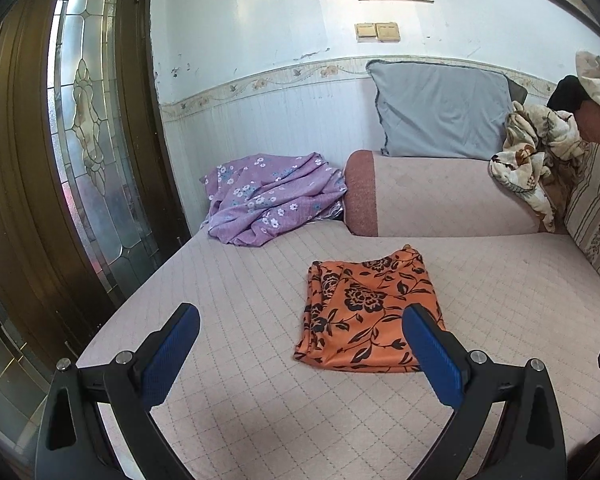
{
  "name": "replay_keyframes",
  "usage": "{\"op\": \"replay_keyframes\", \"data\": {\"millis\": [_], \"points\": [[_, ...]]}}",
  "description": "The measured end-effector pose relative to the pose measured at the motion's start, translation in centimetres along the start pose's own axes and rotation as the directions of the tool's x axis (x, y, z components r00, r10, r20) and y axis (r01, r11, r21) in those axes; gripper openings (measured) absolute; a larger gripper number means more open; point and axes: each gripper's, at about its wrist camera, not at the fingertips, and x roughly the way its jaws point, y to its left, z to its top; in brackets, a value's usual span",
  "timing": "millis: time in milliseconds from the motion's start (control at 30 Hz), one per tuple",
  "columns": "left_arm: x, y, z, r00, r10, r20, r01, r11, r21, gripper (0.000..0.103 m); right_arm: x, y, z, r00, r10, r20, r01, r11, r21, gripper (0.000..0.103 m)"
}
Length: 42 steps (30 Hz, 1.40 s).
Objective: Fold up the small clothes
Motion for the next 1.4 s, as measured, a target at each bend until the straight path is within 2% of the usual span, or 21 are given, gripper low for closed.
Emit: {"op": "replay_keyframes", "data": {"millis": [167, 367, 467, 600, 767, 833, 1100, 1267, 1400], "points": [[-2.0, -1.1, 0.8, 0.998, -0.045, 0.034, 0.045, 0.999, 0.013, 0.101, -2.2, -0.4, 0.4, 0.997, -0.045, 0.062, 0.046, 0.999, -0.012, 0.06], [-5.2, -4.1, 1.2, 0.985, -0.164, 0.046, 0.16, 0.983, 0.085, 0.101, -7.3, -2.8, 1.0, 0.984, -0.114, 0.14, 0.111, 0.993, 0.03, 0.063], [-6.2, -5.7, 1.5, 0.977, -0.214, 0.018, 0.21, 0.971, 0.115, 0.101, -9.8, -3.9, 0.6, 0.98, -0.126, 0.153, 0.118, 0.991, 0.064, 0.067], [-7.4, -6.7, 2.2, 0.968, -0.251, 0.033, 0.245, 0.963, 0.115, 0.101, -11.7, -5.5, -0.6, 0.974, -0.176, 0.145, 0.166, 0.983, 0.079, 0.068], [-7.8, -6.7, 2.7, 0.967, -0.249, 0.054, 0.239, 0.961, 0.137, 0.101, -11.4, -7.1, -1.0, 0.98, -0.17, 0.105, 0.155, 0.978, 0.139, 0.068], [-7.4, -6.7, 2.7, 0.966, -0.251, 0.055, 0.239, 0.958, 0.161, 0.102, -10.8, -7.0, -0.9, 0.984, -0.149, 0.099, 0.133, 0.979, 0.153, 0.071], [-3.8, -5.7, 1.8, 0.98, -0.201, 0.009, 0.198, 0.971, 0.134, 0.102, -7.1, -4.5, -1.0, 0.992, -0.118, 0.036, 0.114, 0.989, 0.098, 0.072], [-3.5, -4.3, 1.4, 0.985, -0.171, 0.028, 0.167, 0.979, 0.116, 0.102, -5.3, -3.4, -1.3, 0.995, -0.096, 0.017, 0.095, 0.992, 0.083, 0.072], [-3.4, -3.1, 1.2, 0.985, -0.171, 0.03, 0.167, 0.98, 0.105, 0.102, -4.0, -2.8, -1.3, 0.998, -0.056, 0.014, 0.055, 0.992, 0.114, 0.072]]}}
